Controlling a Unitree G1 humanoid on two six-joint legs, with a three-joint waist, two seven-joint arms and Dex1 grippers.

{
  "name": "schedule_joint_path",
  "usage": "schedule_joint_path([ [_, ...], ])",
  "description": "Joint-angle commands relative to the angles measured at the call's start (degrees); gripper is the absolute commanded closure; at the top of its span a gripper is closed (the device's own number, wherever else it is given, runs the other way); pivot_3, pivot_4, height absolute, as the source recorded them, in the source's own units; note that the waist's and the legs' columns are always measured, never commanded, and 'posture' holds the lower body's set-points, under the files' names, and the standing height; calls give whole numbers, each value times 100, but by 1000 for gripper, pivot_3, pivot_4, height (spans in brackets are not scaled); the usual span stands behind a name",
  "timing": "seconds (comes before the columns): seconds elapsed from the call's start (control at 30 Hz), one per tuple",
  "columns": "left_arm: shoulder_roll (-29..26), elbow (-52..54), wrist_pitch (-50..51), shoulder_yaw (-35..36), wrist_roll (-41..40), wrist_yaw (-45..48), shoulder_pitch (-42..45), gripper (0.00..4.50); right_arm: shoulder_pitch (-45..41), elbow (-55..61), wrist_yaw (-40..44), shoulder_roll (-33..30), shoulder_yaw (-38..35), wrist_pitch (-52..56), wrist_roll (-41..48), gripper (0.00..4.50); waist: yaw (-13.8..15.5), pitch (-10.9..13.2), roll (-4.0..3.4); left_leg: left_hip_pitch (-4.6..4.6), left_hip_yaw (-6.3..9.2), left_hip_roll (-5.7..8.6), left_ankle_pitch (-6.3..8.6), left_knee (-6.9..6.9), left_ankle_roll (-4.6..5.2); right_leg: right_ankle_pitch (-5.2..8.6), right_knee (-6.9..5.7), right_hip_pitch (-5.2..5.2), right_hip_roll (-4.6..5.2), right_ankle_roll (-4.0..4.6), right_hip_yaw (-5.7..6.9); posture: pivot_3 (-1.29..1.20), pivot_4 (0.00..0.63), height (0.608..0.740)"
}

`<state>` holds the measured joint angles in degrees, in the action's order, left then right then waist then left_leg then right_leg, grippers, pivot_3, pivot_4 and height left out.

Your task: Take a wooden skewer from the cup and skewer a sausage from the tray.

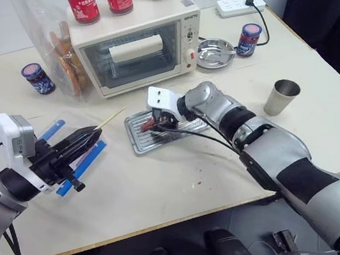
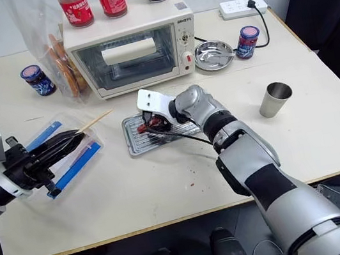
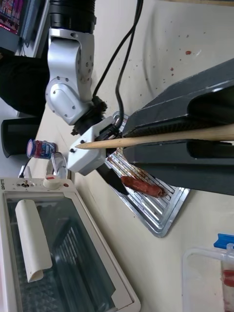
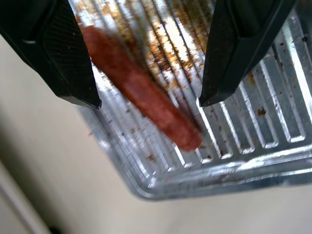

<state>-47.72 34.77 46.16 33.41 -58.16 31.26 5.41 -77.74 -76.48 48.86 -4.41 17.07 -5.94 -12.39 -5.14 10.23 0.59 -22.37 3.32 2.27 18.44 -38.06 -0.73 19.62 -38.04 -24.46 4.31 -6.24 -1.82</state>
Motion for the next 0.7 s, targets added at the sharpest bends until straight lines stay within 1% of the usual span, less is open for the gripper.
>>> schedule_joint_path([
  [0.03,-91,13,-114,85,-14,-27,59,4500,-29,17,-15,12,-156,216,-27,1527,1,0,0,2,0,-1,0,0,0,0,-2,1,0,0,1,0,150,740],
  [0.07,-102,-13,-116,77,-4,-11,72,4500,-23,23,37,-13,-200,264,1,1650,0,0,0,3,0,-1,0,0,0,0,-2,2,0,0,1,0,150,740],
  [0.13,-117,-50,-122,61,15,13,91,4500,-13,37,101,-44,-258,306,2,2305,1,0,0,3,0,-1,0,-1,0,0,-3,2,0,0,2,0,150,740],
  [0.2,-127,-105,-141,12,52,45,134,4500,-16,57,166,-68,-306,352,-1,2795,-1,0,0,5,0,-1,0,-2,-1,0,-4,4,0,0,2,0,150,740],
  [0.23,-134,-148,-156,-32,76,63,179,4500,-25,64,178,-76,-336,379,10,2949,-3,0,0,5,0,0,0,-2,-1,0,-4,4,0,0,1,0,150,740],
  [0.27,-139,-181,-170,-69,93,75,214,4500,-32,69,185,-80,-362,396,19,3272,-2,0,0,5,0,0,0,-2,0,0,-6,4,0,0,1,0,150,740],
  [0.3,-139,-208,-185,-108,111,83,247,4500,-36,74,189,-79,-388,412,25,3499,-1,0,0,5,0,0,0,-2,0,0,-6,4,0,0,1,0,150,740],
  [0.7,-139,-324,-262,-297,237,176,410,4500,55,62,139,-22,-518,596,17,3499,-99,0,0,5,0,0,-1,0,-1,0,-8,3,0,0,2,0,150,740],
])
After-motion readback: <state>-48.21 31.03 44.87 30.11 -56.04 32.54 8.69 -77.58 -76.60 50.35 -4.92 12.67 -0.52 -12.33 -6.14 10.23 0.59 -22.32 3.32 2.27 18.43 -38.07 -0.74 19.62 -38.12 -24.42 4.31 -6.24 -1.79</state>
